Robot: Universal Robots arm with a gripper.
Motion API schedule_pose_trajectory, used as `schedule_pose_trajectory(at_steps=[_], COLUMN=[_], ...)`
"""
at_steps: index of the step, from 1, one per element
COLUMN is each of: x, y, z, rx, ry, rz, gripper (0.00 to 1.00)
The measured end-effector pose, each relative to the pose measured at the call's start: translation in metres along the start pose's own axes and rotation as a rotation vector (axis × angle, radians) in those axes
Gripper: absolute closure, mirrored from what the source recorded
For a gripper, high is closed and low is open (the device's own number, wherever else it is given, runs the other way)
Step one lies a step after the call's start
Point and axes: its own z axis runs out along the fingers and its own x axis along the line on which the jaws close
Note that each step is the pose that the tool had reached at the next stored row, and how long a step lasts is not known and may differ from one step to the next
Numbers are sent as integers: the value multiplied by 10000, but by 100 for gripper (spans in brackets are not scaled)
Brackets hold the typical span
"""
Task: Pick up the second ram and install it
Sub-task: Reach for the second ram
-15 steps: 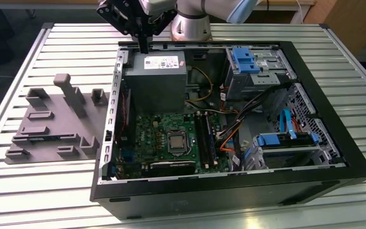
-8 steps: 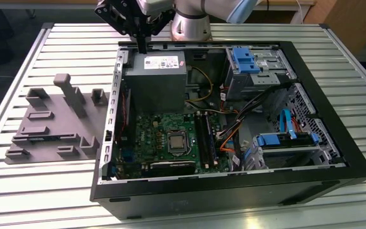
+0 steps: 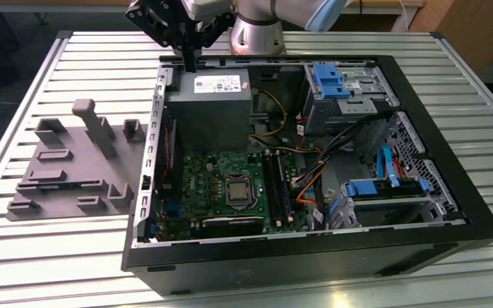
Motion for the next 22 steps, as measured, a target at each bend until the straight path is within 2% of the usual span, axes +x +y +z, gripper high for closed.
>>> schedule_pose_trajectory(at_steps=[22], x=[105], y=[-8], z=[-2], rx=[1], ry=[0], rz=[1], gripper=[89])
